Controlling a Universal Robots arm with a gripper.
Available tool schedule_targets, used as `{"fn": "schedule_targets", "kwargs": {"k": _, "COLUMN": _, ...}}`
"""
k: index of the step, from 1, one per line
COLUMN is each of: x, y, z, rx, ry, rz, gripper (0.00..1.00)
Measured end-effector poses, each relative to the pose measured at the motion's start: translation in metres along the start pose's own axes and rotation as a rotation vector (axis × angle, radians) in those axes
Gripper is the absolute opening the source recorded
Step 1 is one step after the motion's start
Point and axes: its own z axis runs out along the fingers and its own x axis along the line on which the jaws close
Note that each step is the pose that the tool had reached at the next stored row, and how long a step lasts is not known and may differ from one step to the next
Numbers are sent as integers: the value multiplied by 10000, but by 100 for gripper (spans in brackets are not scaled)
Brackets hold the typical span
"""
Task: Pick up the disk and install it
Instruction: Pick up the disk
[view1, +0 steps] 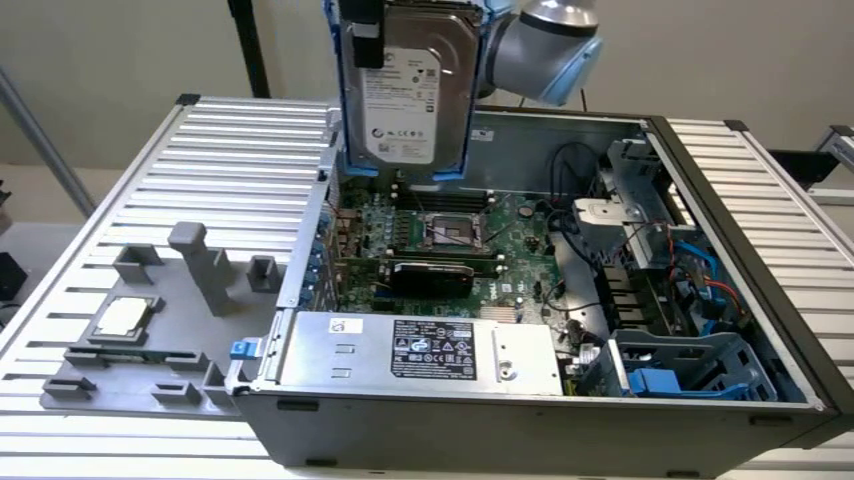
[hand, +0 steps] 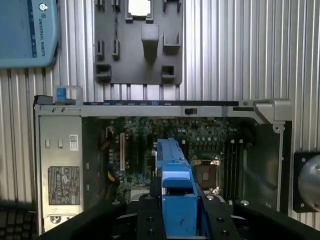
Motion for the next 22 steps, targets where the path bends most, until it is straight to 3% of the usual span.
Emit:
{"fn": "schedule_targets", "kwargs": {"k": 12, "x": 211, "y": -531, "z": -7, "rx": 0, "ry": 0, "rz": -1, "gripper": 0}}
{"fn": "schedule_targets", "kwargs": {"k": 22, "x": 482, "y": -835, "z": 22, "rx": 0, "ry": -1, "rz": -1, "gripper": 0}}
